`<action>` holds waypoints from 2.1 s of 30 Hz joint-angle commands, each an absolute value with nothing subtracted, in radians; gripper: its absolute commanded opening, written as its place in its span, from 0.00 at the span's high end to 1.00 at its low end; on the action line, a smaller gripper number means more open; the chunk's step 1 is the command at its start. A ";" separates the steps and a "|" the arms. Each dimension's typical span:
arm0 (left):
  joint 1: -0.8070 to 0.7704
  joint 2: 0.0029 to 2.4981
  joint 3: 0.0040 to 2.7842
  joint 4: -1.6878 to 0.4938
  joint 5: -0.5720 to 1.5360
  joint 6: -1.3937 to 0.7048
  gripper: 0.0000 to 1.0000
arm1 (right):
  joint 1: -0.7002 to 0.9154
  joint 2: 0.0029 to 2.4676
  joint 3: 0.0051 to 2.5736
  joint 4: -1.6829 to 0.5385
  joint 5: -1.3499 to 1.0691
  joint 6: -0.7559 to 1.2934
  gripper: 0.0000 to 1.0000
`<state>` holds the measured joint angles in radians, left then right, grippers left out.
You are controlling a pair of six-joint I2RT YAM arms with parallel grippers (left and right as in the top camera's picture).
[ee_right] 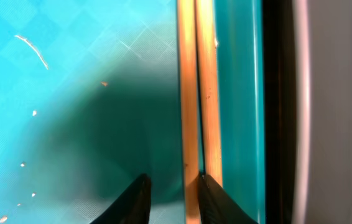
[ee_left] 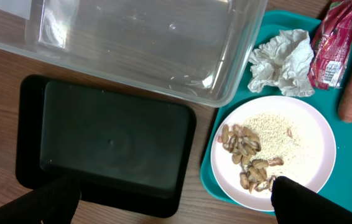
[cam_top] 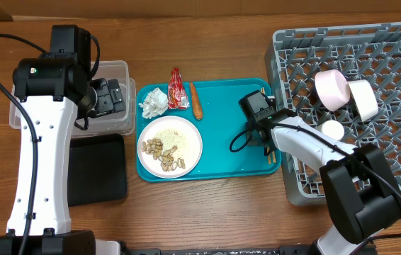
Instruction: Sort waste into correct bins and load items into the dishwasher
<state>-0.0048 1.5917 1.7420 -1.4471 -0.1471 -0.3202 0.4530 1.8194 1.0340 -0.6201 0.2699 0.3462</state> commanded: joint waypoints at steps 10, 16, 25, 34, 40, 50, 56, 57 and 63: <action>-0.007 1.598 1.756 -1.446 -0.157 -0.337 0.00 | 0.466 1.811 1.155 -0.820 0.076 0.331 0.96; -0.007 1.598 1.756 -1.446 -0.157 -0.337 0.00 | 0.466 1.699 1.339 -0.950 0.065 0.342 0.96; -0.007 1.598 1.756 -1.446 -0.157 -0.337 0.00 | 0.378 1.581 1.439 -0.986 0.363 0.274 0.96; -0.007 1.598 1.756 -1.446 -0.157 -0.337 0.00 | 0.211 1.682 1.410 -0.974 0.276 0.092 0.96; -0.007 1.598 1.756 -1.446 -0.157 -0.337 0.00 | 0.198 1.705 1.415 -0.976 0.311 0.092 0.85; -0.007 1.598 1.756 -1.446 -0.157 -0.337 0.00 | 0.328 1.563 1.444 -1.005 0.107 0.118 0.60; -0.007 1.598 1.756 -1.446 -0.157 -0.337 0.00 | 0.426 1.594 1.370 -0.967 0.113 0.286 0.60; -0.007 1.598 1.756 -1.446 -0.157 -0.337 0.00 | 0.433 1.607 1.347 -0.949 0.130 0.310 0.61; -0.007 1.598 1.756 -1.446 -0.157 -0.337 0.00 | 0.437 1.744 1.224 -0.852 0.267 0.391 0.65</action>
<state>-0.0048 1.5917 1.7420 -1.4471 -0.1471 -0.3206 0.4393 1.6691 1.2694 -0.8673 0.1886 0.3248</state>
